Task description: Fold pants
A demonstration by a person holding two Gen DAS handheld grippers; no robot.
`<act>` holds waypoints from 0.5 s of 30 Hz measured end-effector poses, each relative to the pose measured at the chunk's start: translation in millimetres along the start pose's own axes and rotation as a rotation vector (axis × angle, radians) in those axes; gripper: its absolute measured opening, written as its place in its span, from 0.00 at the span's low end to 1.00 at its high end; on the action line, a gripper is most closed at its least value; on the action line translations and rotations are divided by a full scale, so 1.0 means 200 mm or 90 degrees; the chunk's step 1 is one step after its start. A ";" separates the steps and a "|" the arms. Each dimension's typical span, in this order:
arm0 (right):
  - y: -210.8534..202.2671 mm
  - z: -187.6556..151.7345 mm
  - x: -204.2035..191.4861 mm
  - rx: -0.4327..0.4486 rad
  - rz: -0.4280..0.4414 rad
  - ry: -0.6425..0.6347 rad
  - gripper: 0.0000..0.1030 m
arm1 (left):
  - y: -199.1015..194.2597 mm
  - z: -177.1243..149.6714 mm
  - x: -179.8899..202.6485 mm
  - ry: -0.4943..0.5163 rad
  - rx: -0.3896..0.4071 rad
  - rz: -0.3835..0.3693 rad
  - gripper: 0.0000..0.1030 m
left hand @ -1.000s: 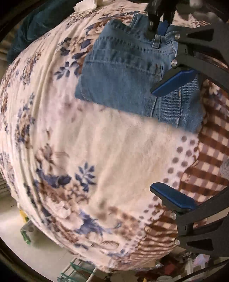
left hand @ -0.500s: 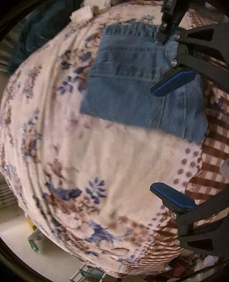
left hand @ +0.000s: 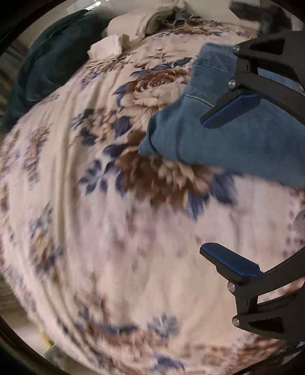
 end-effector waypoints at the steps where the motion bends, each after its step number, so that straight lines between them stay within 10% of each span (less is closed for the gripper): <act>1: 0.04 0.00 0.04 -0.012 -0.015 0.006 0.46 | 0.06 0.04 0.01 -0.005 -0.018 -0.014 0.97; 7: 0.05 -0.03 0.15 0.018 0.065 0.095 0.70 | 0.40 0.23 0.01 -0.066 -0.123 -0.092 0.94; 8: 0.07 -0.04 0.16 0.008 0.076 0.100 0.70 | 0.44 0.25 0.02 -0.060 -0.134 -0.099 0.86; 10: 0.15 -0.07 0.17 -0.022 0.084 0.105 0.69 | 0.49 0.31 0.09 -0.017 -0.147 -0.128 0.37; 13: 0.21 -0.10 0.16 -0.021 0.013 0.050 0.47 | 0.47 0.37 0.16 0.084 -0.121 -0.095 0.23; 15: 0.21 -0.11 0.18 -0.023 -0.018 0.036 0.40 | 0.42 0.48 0.05 0.040 -0.084 -0.097 0.21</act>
Point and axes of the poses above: each gripper's, at about its wrist camera, not at the fingertips, and y roughly the way its jaws point, x to its right, z to its top, the point moved 8 cm from there along y, roughly the way its jaws point, and after that the axes turned 4 degrees about -x, right-handed, at the moved point
